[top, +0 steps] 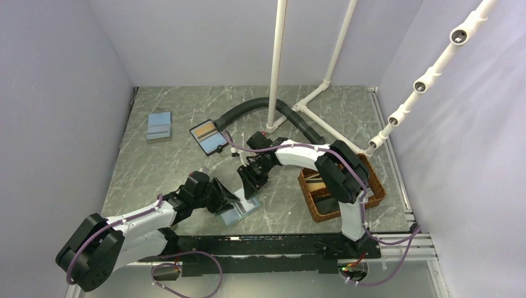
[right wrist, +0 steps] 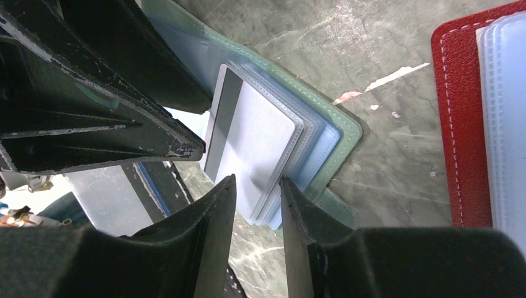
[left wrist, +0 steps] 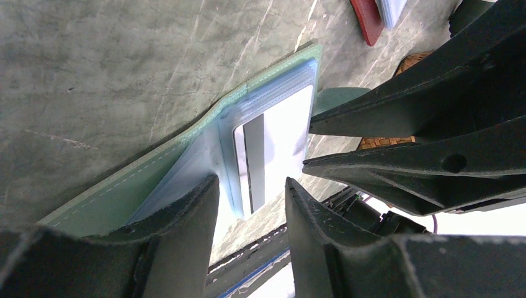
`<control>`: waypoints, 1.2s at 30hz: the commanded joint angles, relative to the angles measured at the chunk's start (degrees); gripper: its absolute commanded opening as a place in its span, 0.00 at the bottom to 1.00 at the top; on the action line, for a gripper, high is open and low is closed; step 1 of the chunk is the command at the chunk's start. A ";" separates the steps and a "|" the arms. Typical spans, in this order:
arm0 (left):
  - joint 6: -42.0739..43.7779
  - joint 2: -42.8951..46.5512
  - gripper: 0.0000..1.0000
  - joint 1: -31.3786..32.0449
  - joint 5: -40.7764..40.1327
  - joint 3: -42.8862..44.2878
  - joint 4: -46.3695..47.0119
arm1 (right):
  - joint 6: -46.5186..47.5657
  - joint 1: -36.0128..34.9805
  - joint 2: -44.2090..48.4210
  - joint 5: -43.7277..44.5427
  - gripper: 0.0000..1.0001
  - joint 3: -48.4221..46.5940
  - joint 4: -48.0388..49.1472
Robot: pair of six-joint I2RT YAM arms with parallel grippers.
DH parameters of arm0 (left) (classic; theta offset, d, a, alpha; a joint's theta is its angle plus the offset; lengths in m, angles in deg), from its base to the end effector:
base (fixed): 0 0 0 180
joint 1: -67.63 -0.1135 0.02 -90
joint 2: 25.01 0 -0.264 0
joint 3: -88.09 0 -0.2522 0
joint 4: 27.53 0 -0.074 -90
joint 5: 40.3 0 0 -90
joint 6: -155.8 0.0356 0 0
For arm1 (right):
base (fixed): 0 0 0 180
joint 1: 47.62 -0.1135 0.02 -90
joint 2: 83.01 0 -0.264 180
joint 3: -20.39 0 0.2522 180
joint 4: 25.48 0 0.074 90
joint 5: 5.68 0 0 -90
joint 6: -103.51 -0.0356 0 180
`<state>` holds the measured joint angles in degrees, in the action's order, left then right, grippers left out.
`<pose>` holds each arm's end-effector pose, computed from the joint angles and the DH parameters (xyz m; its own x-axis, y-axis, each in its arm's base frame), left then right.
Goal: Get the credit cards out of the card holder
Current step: Remove the credit card from the card holder.
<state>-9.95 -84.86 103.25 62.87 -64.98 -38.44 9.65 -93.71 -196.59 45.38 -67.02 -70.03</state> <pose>0.1396 -0.1100 0.1295 -0.8177 -0.5751 -0.0246 -0.3731 0.5622 -0.7380 0.2513 0.2933 0.1482 -0.7006 -0.6522 -0.2895 -0.6586 0.4348 0.6141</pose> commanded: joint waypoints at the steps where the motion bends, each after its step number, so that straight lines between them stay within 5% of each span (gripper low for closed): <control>1: -0.04 0.30 0.49 0.24 -0.60 -0.73 1.19 | 1.22 -0.54 -0.12 1.74 0.36 -1.04 -0.94; 36: -3.02 5.64 0.47 0.24 -2.56 -2.94 0.88 | -1.42 1.44 0.46 -2.30 0.34 -0.98 0.32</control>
<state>-12.09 -78.53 103.25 61.21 -67.65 -39.38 9.39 -92.79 -196.59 43.83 -67.04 -70.20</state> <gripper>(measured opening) 0.477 0.346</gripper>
